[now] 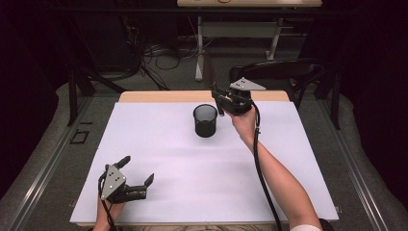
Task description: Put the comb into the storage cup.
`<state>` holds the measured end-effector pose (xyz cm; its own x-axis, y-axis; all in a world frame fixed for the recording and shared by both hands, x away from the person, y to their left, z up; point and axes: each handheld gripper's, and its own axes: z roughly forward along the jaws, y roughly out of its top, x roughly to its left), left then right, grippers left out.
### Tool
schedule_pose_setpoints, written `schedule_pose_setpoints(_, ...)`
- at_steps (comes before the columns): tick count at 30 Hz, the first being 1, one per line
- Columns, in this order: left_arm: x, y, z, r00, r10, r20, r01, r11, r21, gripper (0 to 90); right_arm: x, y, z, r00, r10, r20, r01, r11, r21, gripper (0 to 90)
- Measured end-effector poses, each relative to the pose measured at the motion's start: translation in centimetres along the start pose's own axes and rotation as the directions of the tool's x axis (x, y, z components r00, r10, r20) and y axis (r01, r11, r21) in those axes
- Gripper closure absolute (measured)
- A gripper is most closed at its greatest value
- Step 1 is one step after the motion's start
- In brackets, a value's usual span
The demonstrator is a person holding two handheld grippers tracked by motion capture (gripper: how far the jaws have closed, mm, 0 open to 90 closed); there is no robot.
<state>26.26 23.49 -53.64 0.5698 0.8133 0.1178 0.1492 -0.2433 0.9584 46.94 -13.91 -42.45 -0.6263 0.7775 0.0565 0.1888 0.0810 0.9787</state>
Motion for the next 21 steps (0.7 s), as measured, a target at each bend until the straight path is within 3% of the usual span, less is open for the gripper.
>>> schedule_pose_setpoints(21,0.0,0.0,0.0,1.0000,-0.001,0.002,0.001,1.0000,0.000,1.0,0.2,-0.1,1.1,0.9999,0.008,-0.013,-0.008,0.999,-0.033,72.8)
